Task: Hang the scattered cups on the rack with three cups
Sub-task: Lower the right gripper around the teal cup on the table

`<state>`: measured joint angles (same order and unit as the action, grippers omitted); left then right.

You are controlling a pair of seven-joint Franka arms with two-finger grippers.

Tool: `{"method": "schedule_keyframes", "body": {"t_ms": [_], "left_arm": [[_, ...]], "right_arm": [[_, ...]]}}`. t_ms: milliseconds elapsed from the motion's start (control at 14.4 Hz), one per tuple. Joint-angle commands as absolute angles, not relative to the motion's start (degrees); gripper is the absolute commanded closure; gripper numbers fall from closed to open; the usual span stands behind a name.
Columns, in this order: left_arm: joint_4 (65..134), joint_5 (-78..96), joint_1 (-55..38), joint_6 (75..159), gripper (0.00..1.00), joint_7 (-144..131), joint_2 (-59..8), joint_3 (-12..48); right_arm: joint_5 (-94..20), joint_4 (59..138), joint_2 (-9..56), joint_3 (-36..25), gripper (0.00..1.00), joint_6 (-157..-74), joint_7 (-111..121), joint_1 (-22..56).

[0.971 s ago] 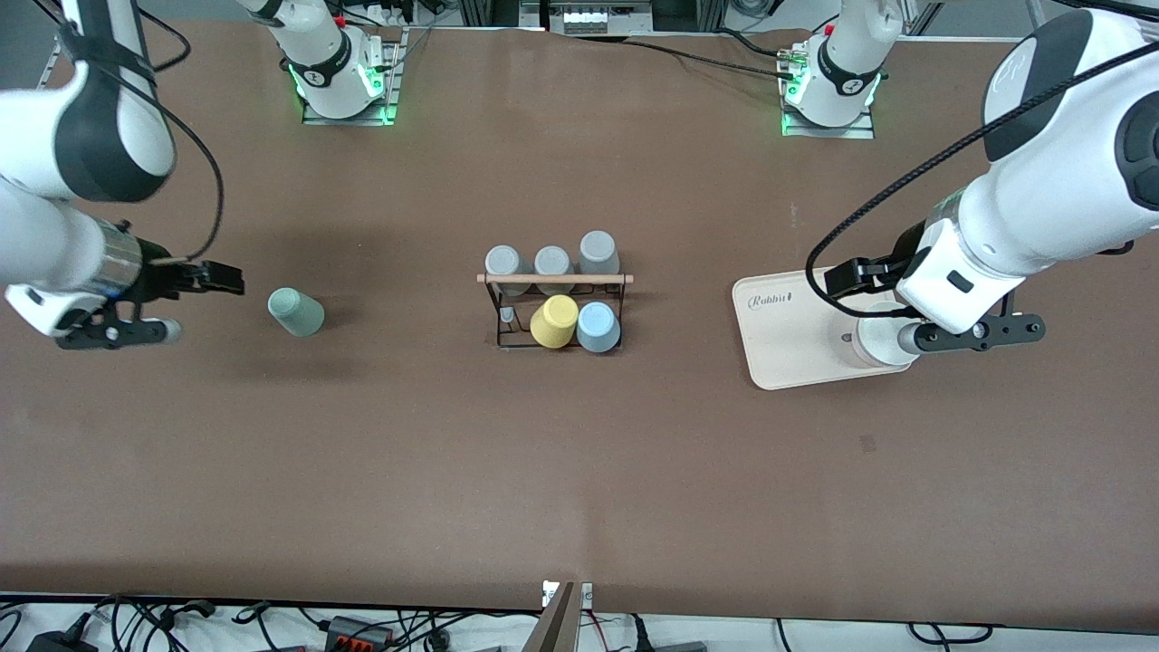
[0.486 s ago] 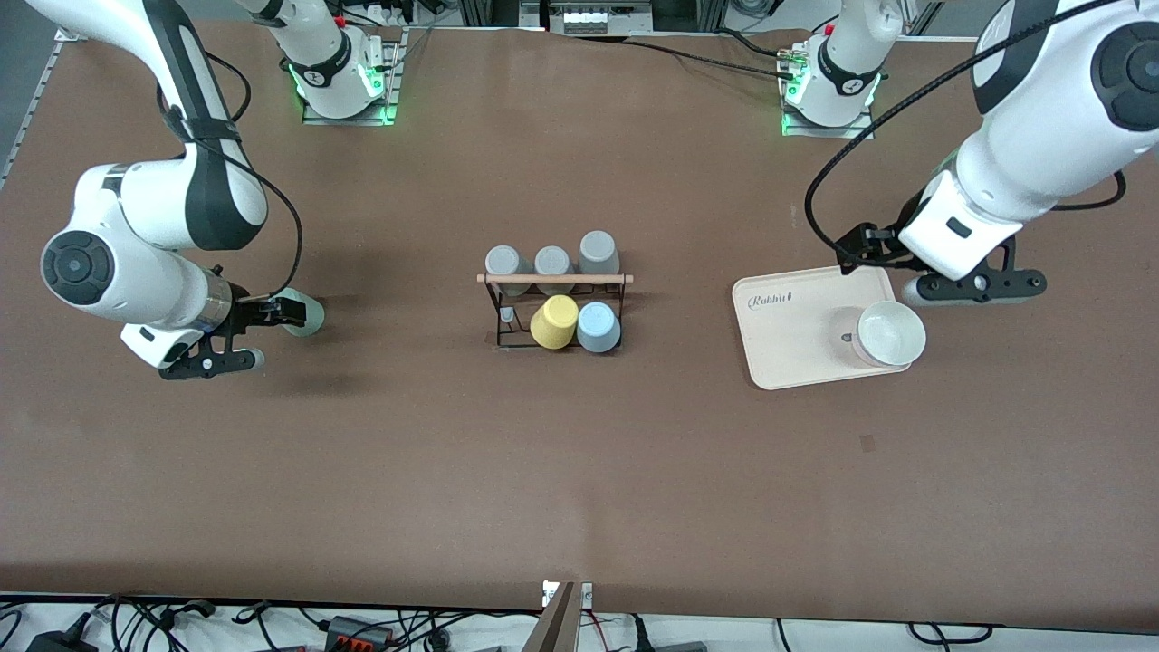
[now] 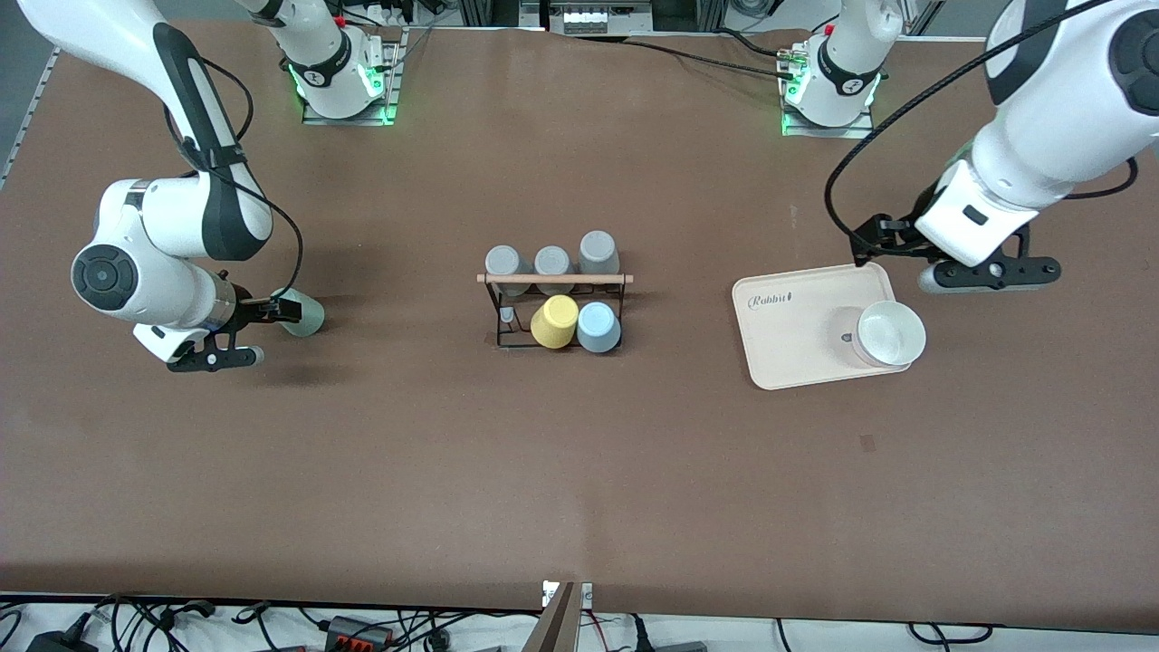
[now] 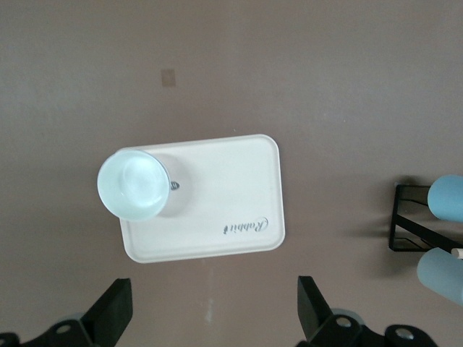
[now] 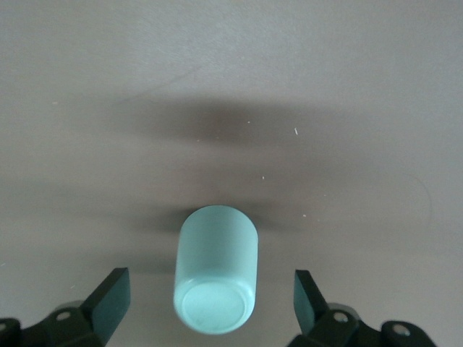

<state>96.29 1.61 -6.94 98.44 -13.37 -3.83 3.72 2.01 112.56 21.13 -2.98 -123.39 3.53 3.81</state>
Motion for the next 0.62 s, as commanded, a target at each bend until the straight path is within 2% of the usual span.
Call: {"method": "schedule_keyframes", "body": {"t_ms": [0, 555], "left_arm": [[97.47, 0.44, -2.91, 100.02, 0.0, -7.12, -2.64, 4.48], [96.5, 0.35, -2.64, 99.23, 0.0, -8.7, -2.37, 3.87]], "right_arm": [[2.99, 117.14, 21.09, -2.64, 0.0, -128.92, 2.99, 3.34], [2.9, 120.06, 21.09, -2.37, 0.0, -128.85, 0.53, 3.78]]}}
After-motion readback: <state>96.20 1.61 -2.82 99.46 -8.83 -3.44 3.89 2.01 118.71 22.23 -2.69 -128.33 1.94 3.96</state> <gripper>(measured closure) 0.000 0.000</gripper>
